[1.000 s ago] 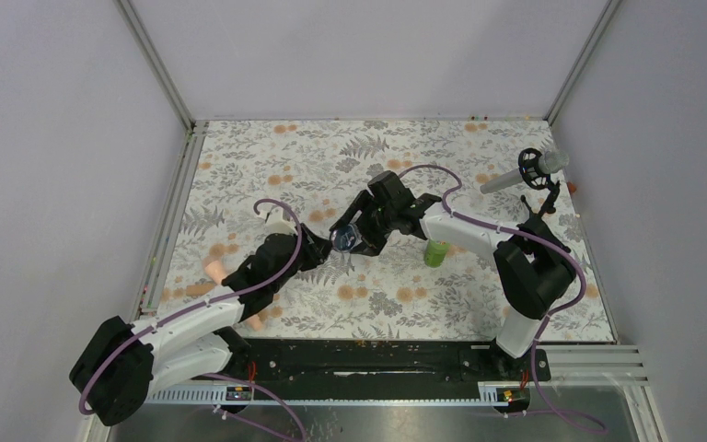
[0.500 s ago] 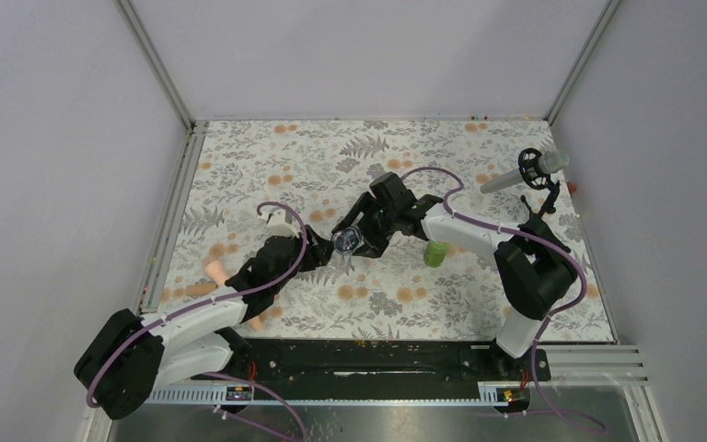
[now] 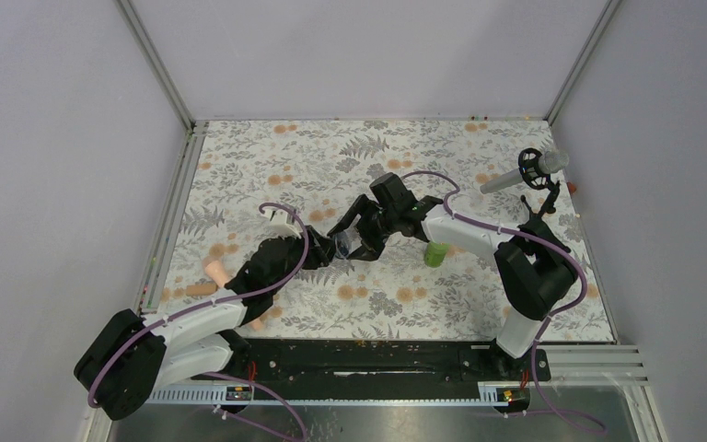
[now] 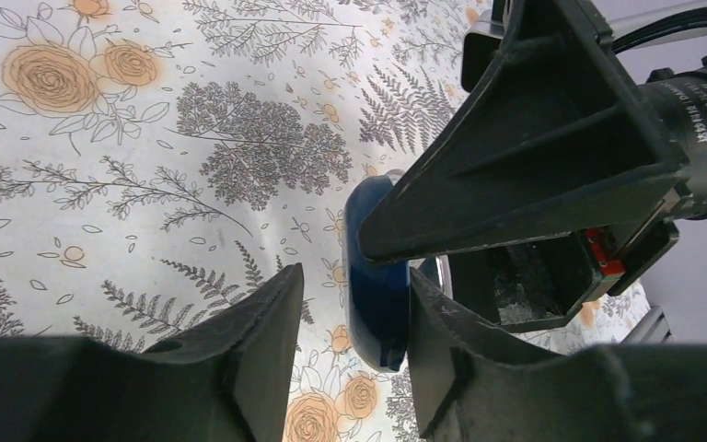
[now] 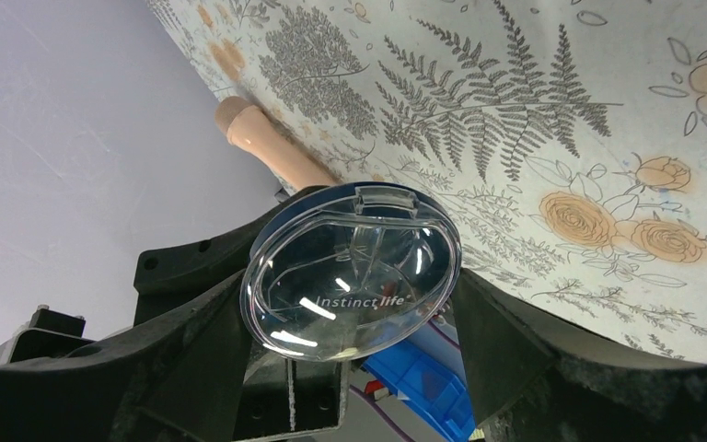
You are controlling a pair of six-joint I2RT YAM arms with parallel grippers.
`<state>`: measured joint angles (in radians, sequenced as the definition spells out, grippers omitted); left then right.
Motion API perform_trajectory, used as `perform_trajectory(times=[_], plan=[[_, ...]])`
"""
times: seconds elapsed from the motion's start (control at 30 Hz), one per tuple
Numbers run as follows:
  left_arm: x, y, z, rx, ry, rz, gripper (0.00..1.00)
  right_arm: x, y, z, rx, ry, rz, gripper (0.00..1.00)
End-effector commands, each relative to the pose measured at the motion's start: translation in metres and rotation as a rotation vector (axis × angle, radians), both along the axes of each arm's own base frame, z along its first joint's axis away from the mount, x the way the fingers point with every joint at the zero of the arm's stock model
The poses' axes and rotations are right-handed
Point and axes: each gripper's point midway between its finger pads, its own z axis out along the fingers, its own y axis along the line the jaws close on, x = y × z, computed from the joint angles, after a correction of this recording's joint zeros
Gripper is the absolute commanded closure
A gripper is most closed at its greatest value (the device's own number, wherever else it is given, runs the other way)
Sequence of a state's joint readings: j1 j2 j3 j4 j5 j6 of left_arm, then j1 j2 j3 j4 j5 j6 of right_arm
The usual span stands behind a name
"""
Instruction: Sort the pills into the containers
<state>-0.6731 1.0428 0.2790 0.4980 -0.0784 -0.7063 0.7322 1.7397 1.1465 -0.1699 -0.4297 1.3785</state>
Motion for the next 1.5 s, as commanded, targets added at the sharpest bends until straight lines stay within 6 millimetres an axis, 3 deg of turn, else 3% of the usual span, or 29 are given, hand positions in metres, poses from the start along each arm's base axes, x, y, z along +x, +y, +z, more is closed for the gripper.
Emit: perform_trajectory(times=[0.0, 0.17, 0.27, 0.37, 0.5, 0.73, 0.93, 1.07, 1.23, 1.47], plan=[[0.004, -0.009, 0.015, -0.043, -0.024, -0.026, 0.6, -0.014, 0.011, 0.035, 0.11, -0.014, 0.066, 0.61], [0.001, -0.013, 0.007, -0.063, 0.029, -0.039, 0.84, -0.013, 0.013, 0.03, 0.116, -0.038, 0.091, 0.52], [0.002, -0.016, 0.006, -0.071, 0.056, -0.041, 0.98, -0.007, 0.015, 0.028, 0.131, -0.102, 0.104, 0.35], [0.004, -0.017, 0.002, -0.05, 0.1, -0.032, 1.0, 0.002, 0.016, 0.033, 0.147, -0.196, 0.132, 0.14], [0.009, -0.012, -0.006, -0.005, 0.147, 0.008, 1.0, 0.007, 0.003, 0.032, 0.083, -0.294, 0.175, 0.02], [0.016, -0.005, -0.012, 0.026, 0.225, 0.063, 1.0, 0.013, -0.017, 0.028, -0.057, -0.468, 0.294, 0.01], [0.02, -0.001, -0.006, 0.021, 0.305, 0.093, 1.0, 0.011, -0.039, 0.045, -0.122, -0.754, 0.436, 0.01], [0.021, -0.002, 0.002, -0.029, 0.375, 0.084, 1.0, -0.003, -0.041, 0.055, -0.07, -0.923, 0.555, 0.02], [0.017, -0.006, 0.01, -0.076, 0.484, 0.055, 1.0, -0.015, -0.043, 0.044, -0.183, -1.026, 0.752, 0.03], [0.017, -0.008, 0.02, -0.157, 0.508, -0.024, 1.0, 0.0, -0.037, 0.042, -0.35, -1.108, 0.792, 0.04]])
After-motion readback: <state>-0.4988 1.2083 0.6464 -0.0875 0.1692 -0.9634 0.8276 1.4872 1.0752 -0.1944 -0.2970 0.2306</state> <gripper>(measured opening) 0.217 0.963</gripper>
